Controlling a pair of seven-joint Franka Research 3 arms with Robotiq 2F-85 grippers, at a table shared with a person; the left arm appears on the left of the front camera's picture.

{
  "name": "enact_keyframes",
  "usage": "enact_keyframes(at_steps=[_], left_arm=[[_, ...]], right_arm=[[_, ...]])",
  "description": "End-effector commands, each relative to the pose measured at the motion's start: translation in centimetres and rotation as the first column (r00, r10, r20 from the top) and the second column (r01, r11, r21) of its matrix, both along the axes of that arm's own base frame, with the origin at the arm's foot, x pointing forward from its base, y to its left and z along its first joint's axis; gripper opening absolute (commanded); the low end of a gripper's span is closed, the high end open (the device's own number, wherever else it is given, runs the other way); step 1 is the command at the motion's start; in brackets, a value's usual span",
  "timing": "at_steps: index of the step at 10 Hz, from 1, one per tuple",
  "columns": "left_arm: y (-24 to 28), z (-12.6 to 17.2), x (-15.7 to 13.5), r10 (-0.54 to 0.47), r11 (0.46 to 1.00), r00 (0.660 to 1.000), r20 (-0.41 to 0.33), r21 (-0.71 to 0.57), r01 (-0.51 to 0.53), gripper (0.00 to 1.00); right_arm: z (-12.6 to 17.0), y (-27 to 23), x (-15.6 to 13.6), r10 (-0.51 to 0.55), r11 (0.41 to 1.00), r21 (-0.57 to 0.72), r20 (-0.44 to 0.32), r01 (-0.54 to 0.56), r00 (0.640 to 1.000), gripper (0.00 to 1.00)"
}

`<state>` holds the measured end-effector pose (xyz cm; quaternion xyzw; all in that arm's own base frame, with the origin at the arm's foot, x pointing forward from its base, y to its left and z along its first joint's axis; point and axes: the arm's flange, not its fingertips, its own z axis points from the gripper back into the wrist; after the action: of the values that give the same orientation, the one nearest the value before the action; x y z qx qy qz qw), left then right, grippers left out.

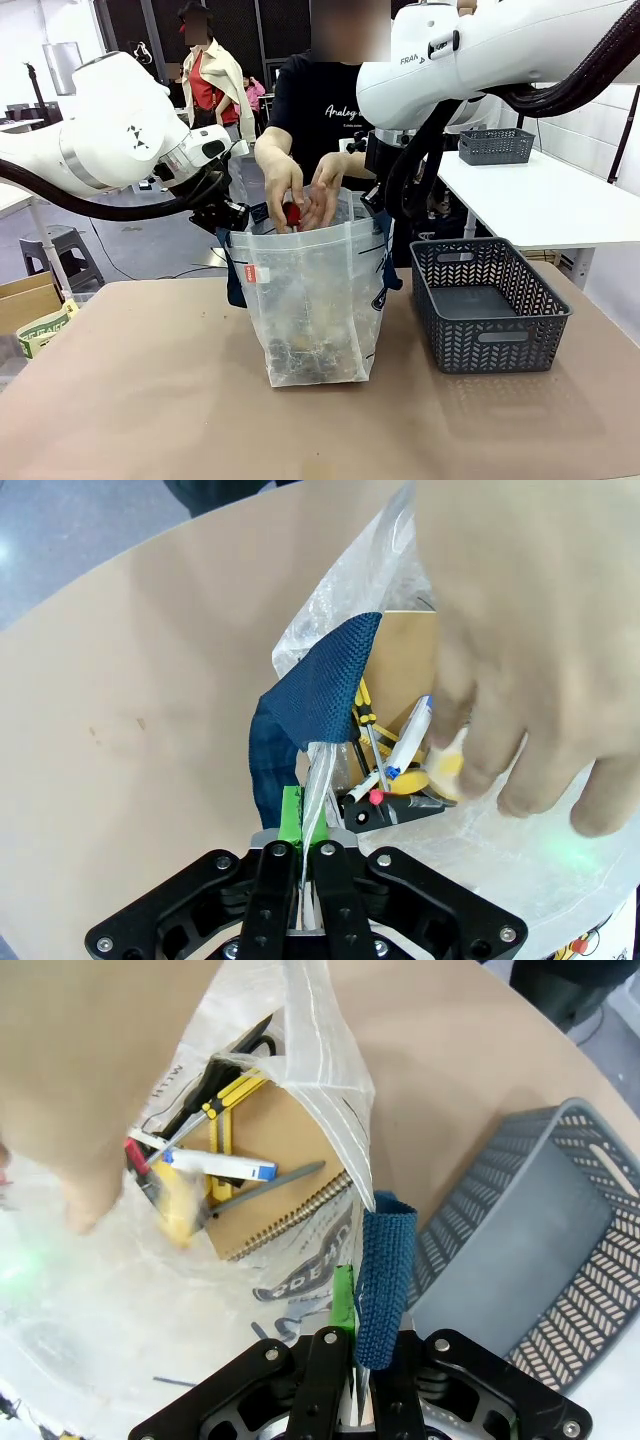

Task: Transfer purchased items from the store into the shopping bag.
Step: Move the Reusable shopping bag to the right side of the table.

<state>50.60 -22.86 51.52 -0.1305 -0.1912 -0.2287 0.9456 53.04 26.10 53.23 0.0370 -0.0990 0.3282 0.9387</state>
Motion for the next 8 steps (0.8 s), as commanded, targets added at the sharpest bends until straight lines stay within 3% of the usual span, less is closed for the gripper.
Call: enact_keyframes(at_steps=[1,8], left_arm=[[0.17,0.15,0.10,0.004,1.000,1.000,0.005,-0.002,-0.004,0.00],[0.17,0.15,0.10,0.004,1.000,1.000,0.005,-0.002,-0.004,0.00]], right_arm=[[0.01,-0.17,0.00,-0.001,1.000,-0.002,0.002,0.001,1.000,0.00],[0.01,-0.17,0.00,-0.001,1.000,-0.002,0.002,0.001,1.000,0.00]])
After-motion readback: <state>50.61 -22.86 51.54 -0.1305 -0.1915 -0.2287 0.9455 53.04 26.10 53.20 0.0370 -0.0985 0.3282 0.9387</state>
